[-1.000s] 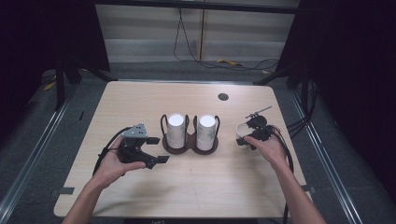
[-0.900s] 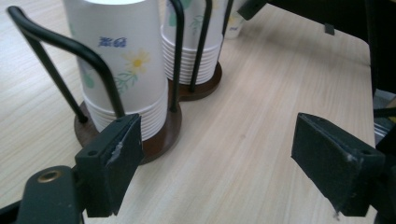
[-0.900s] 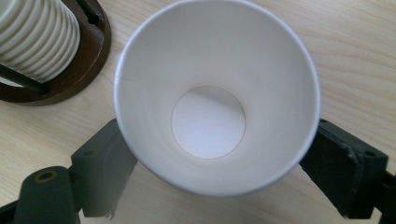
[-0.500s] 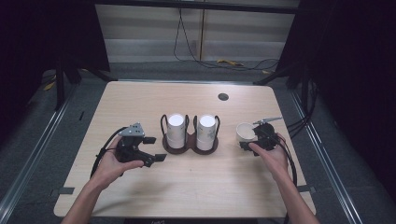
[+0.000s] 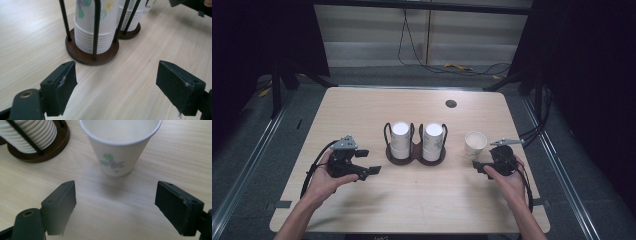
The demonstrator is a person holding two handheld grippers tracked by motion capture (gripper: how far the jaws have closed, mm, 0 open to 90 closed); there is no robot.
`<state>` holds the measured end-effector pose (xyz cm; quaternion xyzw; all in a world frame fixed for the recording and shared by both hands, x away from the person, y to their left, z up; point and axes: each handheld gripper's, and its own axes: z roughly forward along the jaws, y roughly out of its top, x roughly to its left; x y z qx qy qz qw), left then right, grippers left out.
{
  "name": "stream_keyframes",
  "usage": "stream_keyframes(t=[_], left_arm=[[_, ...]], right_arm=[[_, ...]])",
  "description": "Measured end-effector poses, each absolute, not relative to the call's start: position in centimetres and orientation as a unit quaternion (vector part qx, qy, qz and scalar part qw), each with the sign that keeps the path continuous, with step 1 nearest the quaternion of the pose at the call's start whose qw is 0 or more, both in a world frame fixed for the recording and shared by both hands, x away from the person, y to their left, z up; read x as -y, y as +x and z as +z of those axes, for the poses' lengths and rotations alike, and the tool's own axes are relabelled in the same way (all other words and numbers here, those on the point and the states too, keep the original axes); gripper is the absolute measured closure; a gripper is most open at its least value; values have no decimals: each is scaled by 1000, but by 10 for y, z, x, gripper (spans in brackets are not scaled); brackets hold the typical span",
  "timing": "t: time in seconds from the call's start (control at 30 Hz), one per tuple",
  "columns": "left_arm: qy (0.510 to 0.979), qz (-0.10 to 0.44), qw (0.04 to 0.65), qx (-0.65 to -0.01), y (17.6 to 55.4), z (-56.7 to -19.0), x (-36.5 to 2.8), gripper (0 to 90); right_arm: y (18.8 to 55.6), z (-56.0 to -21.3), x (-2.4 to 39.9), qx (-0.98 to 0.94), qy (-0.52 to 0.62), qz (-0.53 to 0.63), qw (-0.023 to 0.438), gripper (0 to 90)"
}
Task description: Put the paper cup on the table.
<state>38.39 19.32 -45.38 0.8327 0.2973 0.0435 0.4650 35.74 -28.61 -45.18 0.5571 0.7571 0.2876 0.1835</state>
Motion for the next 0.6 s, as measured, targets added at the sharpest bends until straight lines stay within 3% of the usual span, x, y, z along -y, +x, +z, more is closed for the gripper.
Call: stream_keyframes(t=[0.3,0.6], left_arm=[[819,62,428,-377,379,-466,-212,185],[814,59,415,-402,359,-480,-226,204]], right_arm=[[320,-455,287,-740,554,327,195,188],[288,-460,286,-732,557,336,202,196]])
